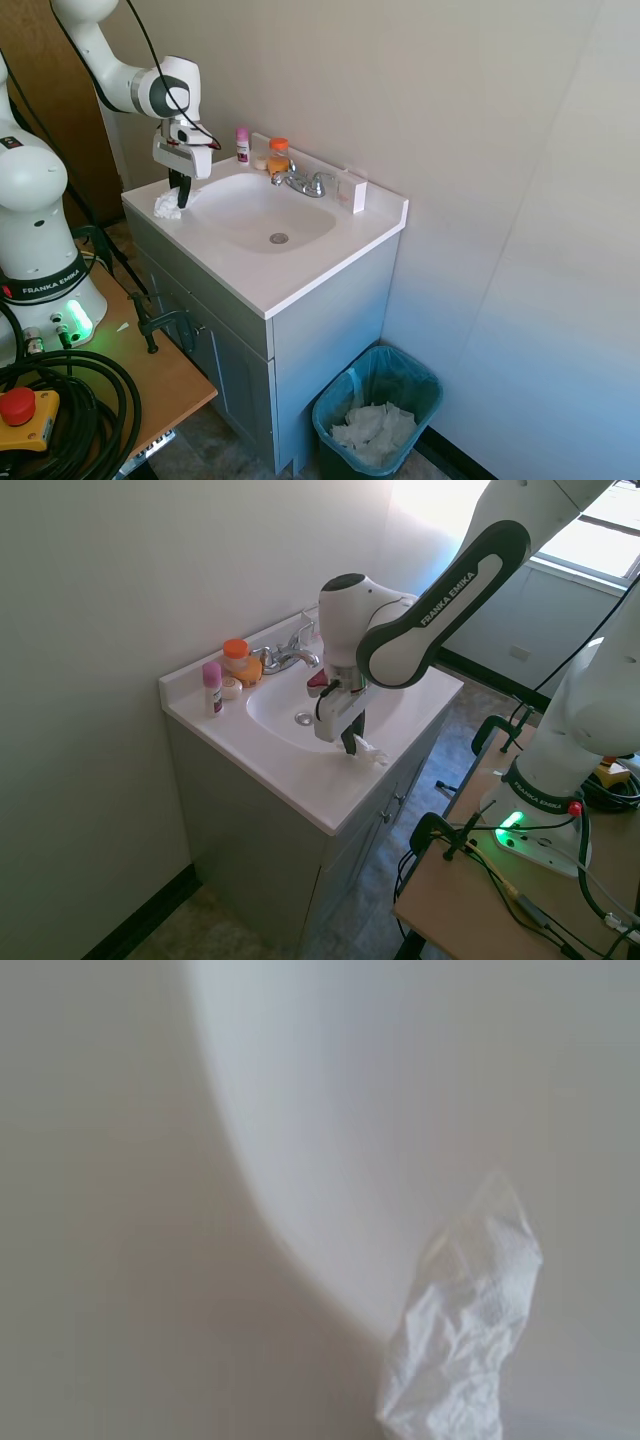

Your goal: Throw the tissue in the trash bin

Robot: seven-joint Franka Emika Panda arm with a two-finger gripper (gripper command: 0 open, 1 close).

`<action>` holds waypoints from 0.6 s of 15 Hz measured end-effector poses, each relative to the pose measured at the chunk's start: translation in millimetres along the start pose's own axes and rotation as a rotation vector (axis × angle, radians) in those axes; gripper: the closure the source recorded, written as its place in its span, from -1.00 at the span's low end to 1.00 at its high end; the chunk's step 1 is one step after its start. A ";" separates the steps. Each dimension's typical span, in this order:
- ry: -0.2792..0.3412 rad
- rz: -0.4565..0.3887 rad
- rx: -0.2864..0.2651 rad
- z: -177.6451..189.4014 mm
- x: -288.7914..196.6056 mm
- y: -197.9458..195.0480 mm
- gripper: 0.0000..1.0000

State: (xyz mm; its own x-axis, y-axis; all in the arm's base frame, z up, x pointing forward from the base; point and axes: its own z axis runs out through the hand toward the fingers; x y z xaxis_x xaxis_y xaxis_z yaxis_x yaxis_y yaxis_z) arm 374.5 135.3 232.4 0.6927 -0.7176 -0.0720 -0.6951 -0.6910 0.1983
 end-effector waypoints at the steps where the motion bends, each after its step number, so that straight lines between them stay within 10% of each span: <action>1: 0.002 0.008 0.007 -3.2 2.9 -0.9 1.00; 5: 0.014 0.075 0.071 -48.4 31.2 5.6 1.00; 9: 0.099 0.237 0.305 -166.7 107.0 64.9 1.00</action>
State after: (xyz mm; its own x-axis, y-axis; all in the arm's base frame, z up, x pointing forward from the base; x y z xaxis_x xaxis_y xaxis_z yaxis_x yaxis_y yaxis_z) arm 435.5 28.3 400.6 0.5114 -0.8585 0.0389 -0.8526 -0.5125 -0.1020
